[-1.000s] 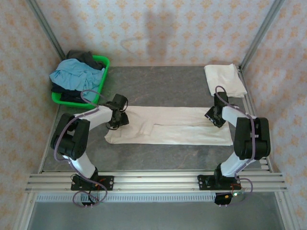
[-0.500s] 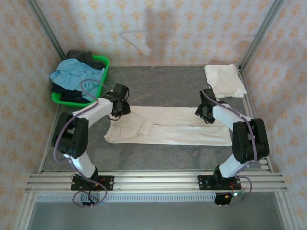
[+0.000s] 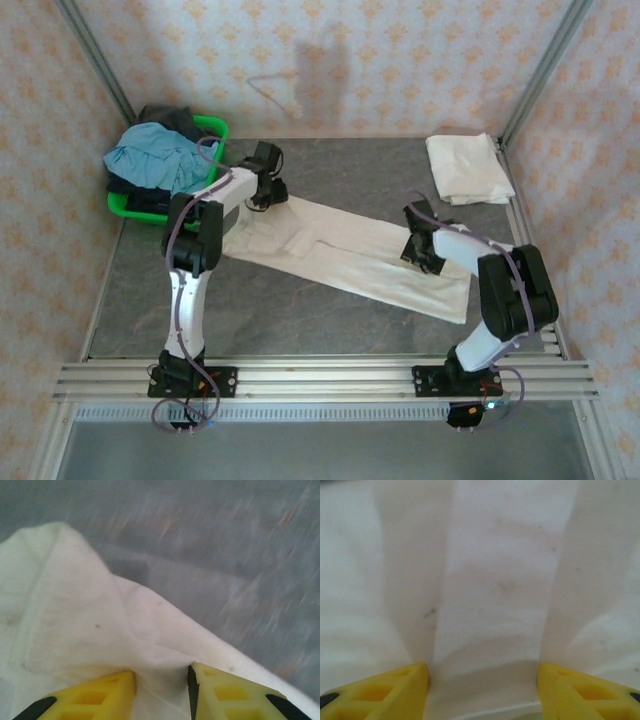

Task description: Fold and stack the t-shirts

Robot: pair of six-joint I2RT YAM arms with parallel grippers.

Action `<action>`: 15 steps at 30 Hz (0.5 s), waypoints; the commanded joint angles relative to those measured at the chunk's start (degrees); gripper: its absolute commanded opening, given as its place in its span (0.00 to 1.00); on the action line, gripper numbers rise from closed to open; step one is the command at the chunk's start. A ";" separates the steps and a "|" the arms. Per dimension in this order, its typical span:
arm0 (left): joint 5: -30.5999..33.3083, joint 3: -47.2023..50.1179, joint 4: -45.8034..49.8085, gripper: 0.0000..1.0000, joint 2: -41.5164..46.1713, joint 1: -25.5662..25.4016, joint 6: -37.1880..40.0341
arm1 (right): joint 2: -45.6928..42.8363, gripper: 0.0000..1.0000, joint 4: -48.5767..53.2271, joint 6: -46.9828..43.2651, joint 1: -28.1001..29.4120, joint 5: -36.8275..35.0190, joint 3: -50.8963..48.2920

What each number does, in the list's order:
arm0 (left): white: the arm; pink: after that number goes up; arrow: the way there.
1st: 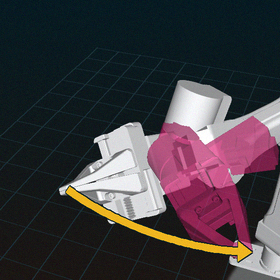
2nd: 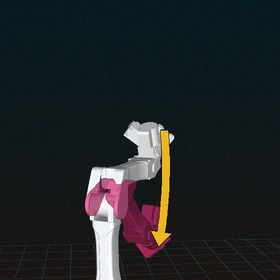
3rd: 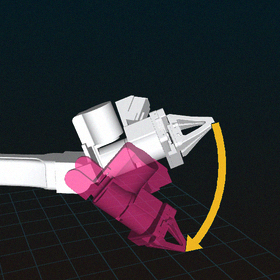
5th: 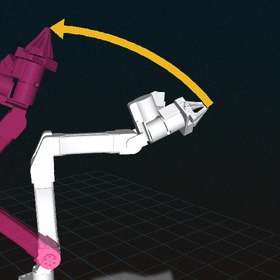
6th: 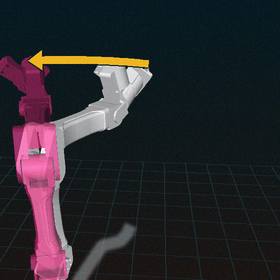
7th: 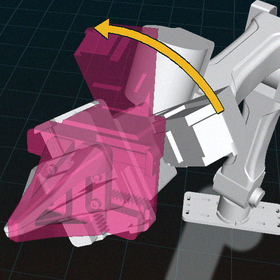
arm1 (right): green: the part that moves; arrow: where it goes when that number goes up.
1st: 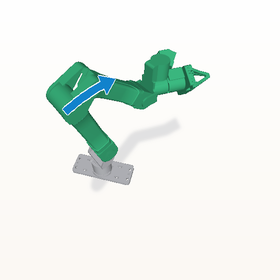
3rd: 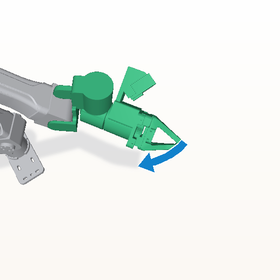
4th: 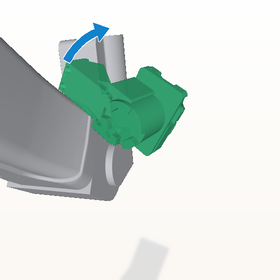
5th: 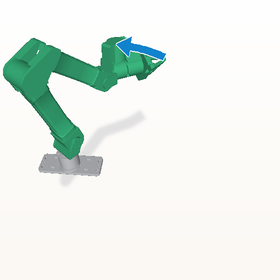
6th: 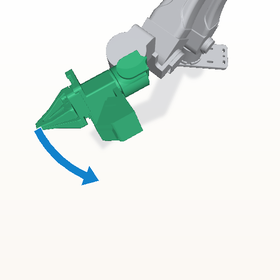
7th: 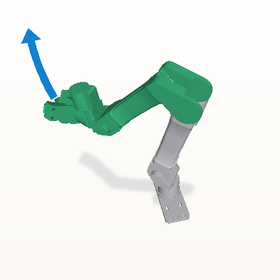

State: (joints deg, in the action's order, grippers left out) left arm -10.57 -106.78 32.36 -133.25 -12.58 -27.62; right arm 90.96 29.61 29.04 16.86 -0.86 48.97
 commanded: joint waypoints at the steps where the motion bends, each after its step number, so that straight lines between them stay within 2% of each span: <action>1: -4.09 -17.65 9.04 0.35 -11.16 0.18 2.46 | -2.48 0.59 4.91 3.18 4.28 -0.79 -3.45; 3: -7.20 -32.73 15.05 0.35 -17.93 0.05 2.50 | -3.57 0.59 7.29 4.36 6.93 -1.84 -3.88; 5: -8.40 -40.58 18.26 0.37 -19.95 -0.21 2.74 | -5.64 0.60 9.53 4.93 8.14 -5.04 -3.79; 6: -8.53 -41.10 18.16 0.38 -18.85 -0.33 2.80 | -7.12 0.60 10.31 5.11 8.25 -6.09 -3.88; 8: -8.72 -38.33 16.74 0.41 -14.89 -0.49 3.13 | -10.10 0.61 10.28 4.43 8.22 -6.26 -4.06; 11: -7.27 -29.29 12.67 0.46 -6.23 -0.66 3.73 | -13.46 0.62 9.05 2.97 8.33 -6.93 -3.63; 15: -3.93 -19.49 10.22 0.51 3.67 -0.65 5.04 | -12.76 0.62 4.86 0.53 8.45 -3.75 -1.63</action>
State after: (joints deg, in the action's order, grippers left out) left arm -17.26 -129.58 44.14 -138.72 -13.04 -24.77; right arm 77.67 36.45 31.59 25.04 -4.56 45.76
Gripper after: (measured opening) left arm 0.503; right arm 0.623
